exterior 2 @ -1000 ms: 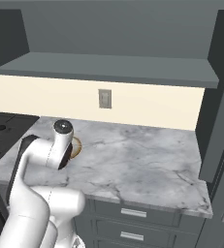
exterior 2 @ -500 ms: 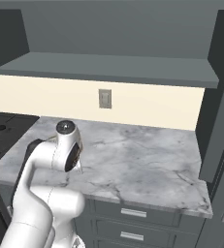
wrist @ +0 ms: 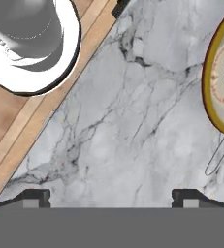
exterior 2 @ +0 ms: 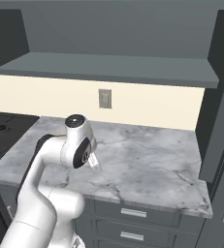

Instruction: Open the cabinet and setup a tea strainer by placing it in the bowl upright.

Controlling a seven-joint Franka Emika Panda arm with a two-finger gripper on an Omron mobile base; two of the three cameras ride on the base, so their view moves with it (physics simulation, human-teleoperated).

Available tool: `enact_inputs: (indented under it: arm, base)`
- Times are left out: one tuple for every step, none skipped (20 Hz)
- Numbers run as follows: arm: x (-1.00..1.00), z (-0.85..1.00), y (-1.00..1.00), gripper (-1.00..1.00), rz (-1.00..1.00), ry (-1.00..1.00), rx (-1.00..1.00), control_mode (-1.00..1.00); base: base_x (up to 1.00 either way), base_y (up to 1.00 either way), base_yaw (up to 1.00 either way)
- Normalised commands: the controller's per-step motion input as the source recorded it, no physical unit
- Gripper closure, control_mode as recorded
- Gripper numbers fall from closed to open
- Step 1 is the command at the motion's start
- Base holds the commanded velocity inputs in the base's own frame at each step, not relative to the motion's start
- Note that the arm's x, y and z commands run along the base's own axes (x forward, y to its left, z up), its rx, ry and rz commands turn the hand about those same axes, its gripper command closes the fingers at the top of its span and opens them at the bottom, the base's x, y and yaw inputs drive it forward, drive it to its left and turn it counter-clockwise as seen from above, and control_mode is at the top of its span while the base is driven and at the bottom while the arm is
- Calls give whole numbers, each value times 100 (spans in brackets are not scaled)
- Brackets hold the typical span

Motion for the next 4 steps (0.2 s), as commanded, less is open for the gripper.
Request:
enact_inputs:
  arm:
    - [-16,77,-20,-100,0,32,-6,-100]
    - [-16,68,-13,-100,0,38,-5,-100]
    - [-14,46,-4,-100,0,38,-4,-100]
    - [-4,17,0,-100,-2,36,-4,-100]
  base:
    - [0,0,0]
    - [0,0,0]
    - [0,0,0]
    - [0,0,0]
